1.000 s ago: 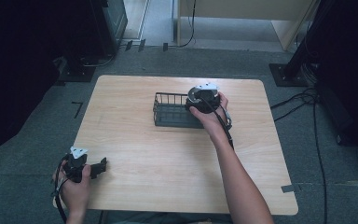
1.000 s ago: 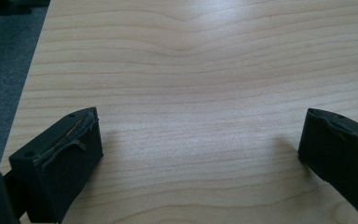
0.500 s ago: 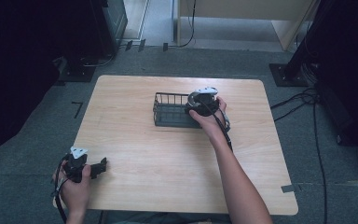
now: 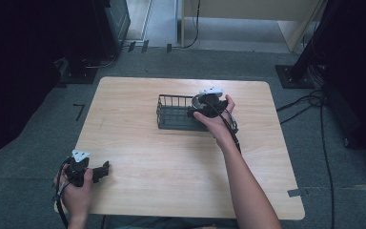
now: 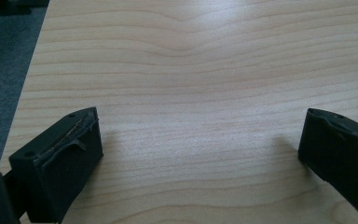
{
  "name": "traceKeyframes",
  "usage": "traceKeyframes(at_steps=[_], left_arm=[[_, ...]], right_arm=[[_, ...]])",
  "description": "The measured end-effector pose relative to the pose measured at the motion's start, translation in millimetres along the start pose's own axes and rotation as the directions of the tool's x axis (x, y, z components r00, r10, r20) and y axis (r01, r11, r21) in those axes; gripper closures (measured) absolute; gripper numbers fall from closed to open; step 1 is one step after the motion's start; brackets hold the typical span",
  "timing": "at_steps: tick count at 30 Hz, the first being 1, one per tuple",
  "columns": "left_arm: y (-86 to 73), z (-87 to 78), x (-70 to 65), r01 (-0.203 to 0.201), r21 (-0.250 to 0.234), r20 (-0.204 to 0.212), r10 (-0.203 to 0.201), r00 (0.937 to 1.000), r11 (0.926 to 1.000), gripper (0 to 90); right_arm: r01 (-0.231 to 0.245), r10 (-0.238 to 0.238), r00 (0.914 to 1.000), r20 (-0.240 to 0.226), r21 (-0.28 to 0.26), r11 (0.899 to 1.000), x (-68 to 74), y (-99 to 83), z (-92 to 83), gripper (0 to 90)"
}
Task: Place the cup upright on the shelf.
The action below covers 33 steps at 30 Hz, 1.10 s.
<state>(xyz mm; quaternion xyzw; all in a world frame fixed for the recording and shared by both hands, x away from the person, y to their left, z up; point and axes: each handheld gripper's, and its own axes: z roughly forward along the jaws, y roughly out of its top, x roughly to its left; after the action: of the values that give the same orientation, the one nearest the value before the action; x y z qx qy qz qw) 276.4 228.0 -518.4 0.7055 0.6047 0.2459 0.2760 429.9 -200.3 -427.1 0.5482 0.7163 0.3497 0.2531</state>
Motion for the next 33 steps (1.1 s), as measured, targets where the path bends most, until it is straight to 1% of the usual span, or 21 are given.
traceKeyframes(at_steps=[1,2,3,6,8,9,15,22,24,27,30,31,32,33], left_arm=[[0.0,0.0,0.0,0.000,0.000,0.000,0.000,1.0000,1.0000,0.0],[0.0,0.0,0.0,0.000,0.000,0.000,0.000,1.0000,1.0000,0.0],[0.0,0.0,0.0,0.000,0.000,0.000,0.000,1.0000,1.0000,0.0],[0.0,0.0,0.0,0.000,0.000,0.000,0.000,1.0000,1.0000,0.0],[0.0,0.0,0.0,0.000,0.000,0.000,0.000,1.0000,1.0000,0.0],[0.0,0.0,0.0,0.000,0.000,0.000,0.000,1.0000,1.0000,0.0],[0.0,0.0,0.0,0.000,0.000,0.000,0.000,1.0000,1.0000,0.0],[0.0,0.0,0.0,0.000,0.000,0.000,0.000,1.0000,1.0000,0.0],[0.0,0.0,0.0,0.000,0.000,0.000,0.000,1.0000,1.0000,0.0],[0.0,0.0,0.0,0.000,0.000,0.000,0.000,1.0000,1.0000,0.0],[0.0,0.0,0.0,0.000,0.000,0.000,0.000,1.0000,1.0000,0.0],[0.0,0.0,0.0,0.000,0.000,0.000,0.000,1.0000,1.0000,0.0],[0.0,0.0,0.0,0.000,0.000,0.000,0.000,1.0000,1.0000,0.0],[0.0,0.0,0.0,0.000,-0.001,0.000,0.000,1.0000,1.0000,0.0]], right_arm=[[-0.016,0.016,0.9999,0.000,-0.017,1.000,-1.1,1.9,-5.5,0.0],[-0.016,0.016,0.9999,0.000,-0.017,1.000,-1.1,1.9,-5.5,0.0],[-0.022,0.022,0.9997,-0.003,-0.031,0.999,-2.9,3.7,-11.1,0.0],[-0.022,0.022,0.9997,-0.006,-0.045,0.999,-3.9,5.0,-17.5,0.0],[-0.018,0.018,0.9998,-0.002,-0.065,0.998,-5.4,4.8,-27.9,0.0],[-0.018,0.018,0.9998,-0.002,-0.065,0.998,-5.4,4.8,-27.9,0.0],[-0.020,0.019,0.9998,-0.003,-0.086,0.996,-9.9,-2.1,-48.2,0.0],[-0.010,0.012,0.9998,0.014,-0.096,0.995,-18.0,-17.0,-66.5,0.0],[-0.011,0.013,0.9998,0.016,-0.098,0.995,-22.1,-24.3,-73.2,0.0],[-0.009,0.011,0.9997,0.021,-0.096,0.995,-24.7,-30.0,-77.1,0.0],[-0.015,0.018,0.9993,0.033,-0.095,0.995,-31.4,-42.9,-84.8,0.0],[-0.015,0.018,0.9993,0.033,-0.095,0.995,-31.4,-42.9,-84.8,0.0],[-0.013,0.017,0.9991,0.039,-0.097,0.995,-33.6,-46.5,-86.2,0.0],[-0.018,0.023,0.9987,0.046,-0.094,0.995,-37.9,-54.4,-88.7,0.0]])
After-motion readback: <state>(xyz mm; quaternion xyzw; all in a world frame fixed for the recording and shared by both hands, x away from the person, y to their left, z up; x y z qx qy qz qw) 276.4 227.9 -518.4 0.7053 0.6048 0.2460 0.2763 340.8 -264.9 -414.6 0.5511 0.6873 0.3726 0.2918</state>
